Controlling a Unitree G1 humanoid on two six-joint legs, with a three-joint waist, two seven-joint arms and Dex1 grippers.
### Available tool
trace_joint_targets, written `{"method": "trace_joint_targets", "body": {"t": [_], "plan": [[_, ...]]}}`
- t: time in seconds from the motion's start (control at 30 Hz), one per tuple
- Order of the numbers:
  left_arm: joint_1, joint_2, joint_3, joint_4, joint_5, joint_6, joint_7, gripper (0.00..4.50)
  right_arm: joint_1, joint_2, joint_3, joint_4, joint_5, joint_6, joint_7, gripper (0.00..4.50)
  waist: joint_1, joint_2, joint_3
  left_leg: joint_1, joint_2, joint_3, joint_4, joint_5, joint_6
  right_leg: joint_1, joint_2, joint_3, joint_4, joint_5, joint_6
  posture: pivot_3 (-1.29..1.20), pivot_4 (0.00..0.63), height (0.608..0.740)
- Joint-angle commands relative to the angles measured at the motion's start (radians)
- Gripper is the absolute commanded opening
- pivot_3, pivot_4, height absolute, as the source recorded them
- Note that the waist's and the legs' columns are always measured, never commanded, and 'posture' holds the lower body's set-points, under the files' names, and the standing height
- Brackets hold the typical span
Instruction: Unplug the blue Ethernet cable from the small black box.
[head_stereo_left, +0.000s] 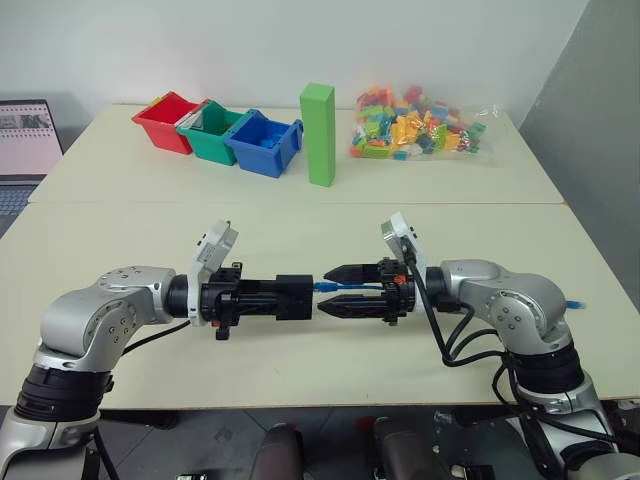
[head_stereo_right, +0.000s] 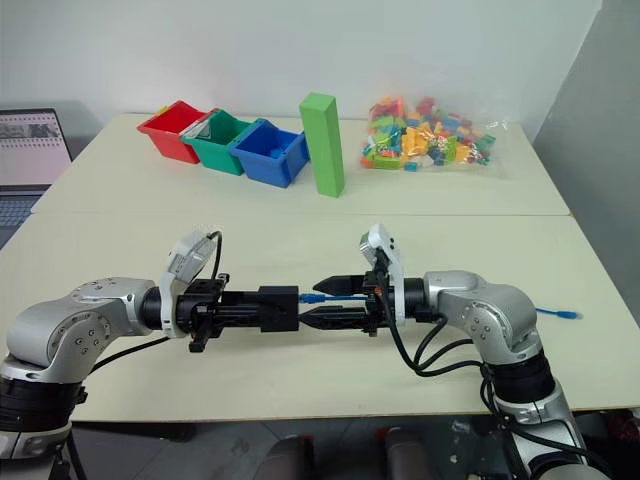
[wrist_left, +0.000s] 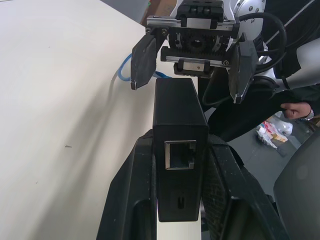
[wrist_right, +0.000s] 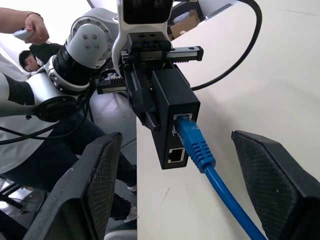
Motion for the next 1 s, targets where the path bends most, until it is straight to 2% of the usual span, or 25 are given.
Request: {"method": "trace_joint_targets", "body": {"t": [0.03,0.5,0.63,0.83,1.0], "plan": [[0.005,0.001,0.012,-0.013,0.003,-0.022,-0.017,0.80,0.001,0.017,-0.011,-0.028,0.030,-0.006,-0.020,3.70,-0.001,0.000,0.000,0.000,0.000,0.000,0.000,0.000,0.000,0.000,0.000,0.000,0.000,0.000,0.000,0.00,0.150,0.740],[0.020,0.001,0.019,-0.014,0.005,-0.032,-0.025,0.80,-0.016,0.022,0.024,0.004,0.008,-0.028,-0.033,3.70,-0.008,0.000,0.000,0.000,0.000,0.000,0.000,0.000,0.000,0.000,0.000,0.000,0.000,0.000,0.000,0.00,0.150,0.740],[0.024,-0.001,0.020,-0.014,0.006,-0.034,-0.025,0.80,-0.018,0.014,0.033,0.008,0.005,-0.032,-0.029,3.03,-0.008,0.000,0.000,0.000,0.000,0.000,0.000,0.000,0.000,0.000,0.000,0.000,0.000,0.000,0.000,0.00,0.150,0.740],[0.028,-0.003,0.019,-0.016,0.004,-0.035,-0.026,0.80,-0.020,0.005,0.044,0.006,0.004,-0.037,-0.021,1.65,-0.008,0.000,0.000,0.000,0.000,0.000,0.000,0.000,0.000,0.000,0.000,0.000,0.000,0.000,0.000,0.00,0.150,0.740],[0.037,-0.001,0.015,-0.025,0.005,-0.039,-0.035,0.80,-0.020,0.000,0.047,0.004,0.007,-0.031,-0.009,0.67,-0.008,0.000,0.000,0.000,0.000,0.000,0.000,0.000,0.000,0.000,0.000,0.000,0.000,0.000,0.000,0.00,0.150,0.740]]}}
